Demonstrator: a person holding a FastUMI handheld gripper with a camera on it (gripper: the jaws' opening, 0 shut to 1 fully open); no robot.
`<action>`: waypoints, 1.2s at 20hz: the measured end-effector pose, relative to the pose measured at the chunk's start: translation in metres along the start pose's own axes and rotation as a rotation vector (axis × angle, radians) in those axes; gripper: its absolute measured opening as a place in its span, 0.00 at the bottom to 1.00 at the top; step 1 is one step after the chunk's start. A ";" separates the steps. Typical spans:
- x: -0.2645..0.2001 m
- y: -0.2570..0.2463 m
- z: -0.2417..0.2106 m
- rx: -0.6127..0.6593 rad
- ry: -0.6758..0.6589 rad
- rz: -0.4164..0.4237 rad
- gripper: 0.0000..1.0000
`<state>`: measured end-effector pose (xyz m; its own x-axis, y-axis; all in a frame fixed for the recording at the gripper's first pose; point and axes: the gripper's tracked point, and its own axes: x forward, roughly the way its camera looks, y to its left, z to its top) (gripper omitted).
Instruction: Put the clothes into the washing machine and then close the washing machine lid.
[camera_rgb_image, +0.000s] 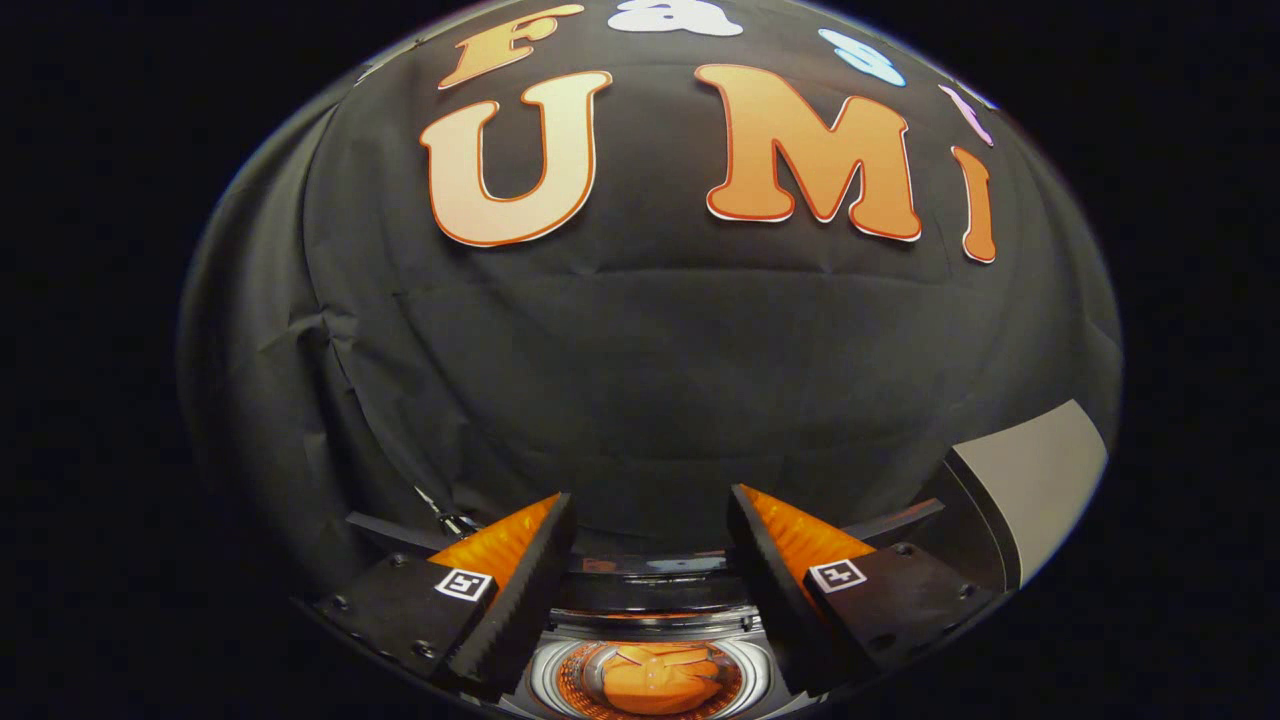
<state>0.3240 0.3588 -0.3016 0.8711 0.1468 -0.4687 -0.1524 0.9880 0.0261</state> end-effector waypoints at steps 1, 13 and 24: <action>-0.002 0.000 -0.001 0.000 -0.005 -0.002 0.99; -0.041 0.000 -0.019 -0.017 -0.070 0.007 0.99; -0.065 0.000 -0.035 -0.020 -0.111 0.007 0.99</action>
<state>0.2510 0.3479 -0.3025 0.9160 0.1590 -0.3682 -0.1667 0.9859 0.0110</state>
